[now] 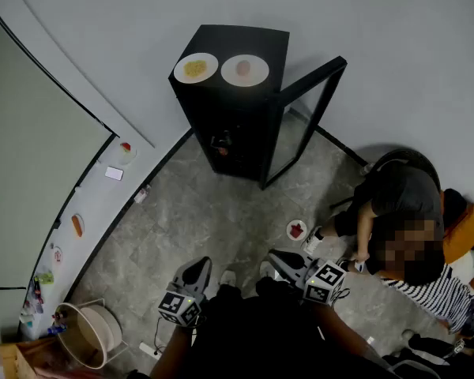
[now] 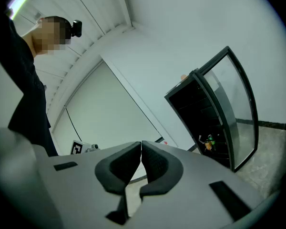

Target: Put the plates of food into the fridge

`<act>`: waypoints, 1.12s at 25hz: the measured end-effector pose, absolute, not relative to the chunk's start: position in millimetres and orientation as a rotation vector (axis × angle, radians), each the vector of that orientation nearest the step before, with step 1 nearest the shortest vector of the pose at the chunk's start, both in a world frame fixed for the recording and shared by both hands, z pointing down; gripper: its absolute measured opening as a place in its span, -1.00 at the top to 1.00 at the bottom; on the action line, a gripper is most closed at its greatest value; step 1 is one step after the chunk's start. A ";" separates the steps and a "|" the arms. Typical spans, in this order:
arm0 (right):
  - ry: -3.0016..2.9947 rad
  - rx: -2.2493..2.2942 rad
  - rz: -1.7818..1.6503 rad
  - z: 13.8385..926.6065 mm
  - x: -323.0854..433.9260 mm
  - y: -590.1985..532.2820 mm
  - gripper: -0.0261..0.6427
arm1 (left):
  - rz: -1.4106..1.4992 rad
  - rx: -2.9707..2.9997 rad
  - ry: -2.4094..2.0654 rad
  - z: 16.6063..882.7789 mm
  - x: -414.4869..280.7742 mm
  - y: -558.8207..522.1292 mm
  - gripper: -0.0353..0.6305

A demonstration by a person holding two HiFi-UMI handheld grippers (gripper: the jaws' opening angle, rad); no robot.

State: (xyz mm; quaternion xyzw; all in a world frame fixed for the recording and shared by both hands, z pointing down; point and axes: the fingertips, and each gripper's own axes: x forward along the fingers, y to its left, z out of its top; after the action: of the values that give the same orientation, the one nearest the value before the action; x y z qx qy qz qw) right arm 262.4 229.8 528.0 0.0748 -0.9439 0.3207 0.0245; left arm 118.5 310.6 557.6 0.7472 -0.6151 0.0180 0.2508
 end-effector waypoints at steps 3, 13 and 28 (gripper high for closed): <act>-2.941 0.288 0.909 525.2 268.8 239.9 0.84 | 0.023 2.076 -1.678 543.9 117.9 319.2 0.82; -2.973 0.434 0.903 512.1 213.3 328.7 0.84 | -0.044 2.202 -1.563 519.5 89.1 387.9 0.82; -3.049 0.313 0.705 490.3 202.7 334.9 0.84 | -0.088 2.195 -1.750 476.3 78.6 382.4 0.82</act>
State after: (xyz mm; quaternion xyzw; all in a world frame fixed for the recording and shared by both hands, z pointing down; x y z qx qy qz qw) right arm 202.7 334.9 490.3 0.0996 -0.9695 0.2241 -0.0020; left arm 78.6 382.4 476.3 0.7708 -0.6144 -0.0308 0.1656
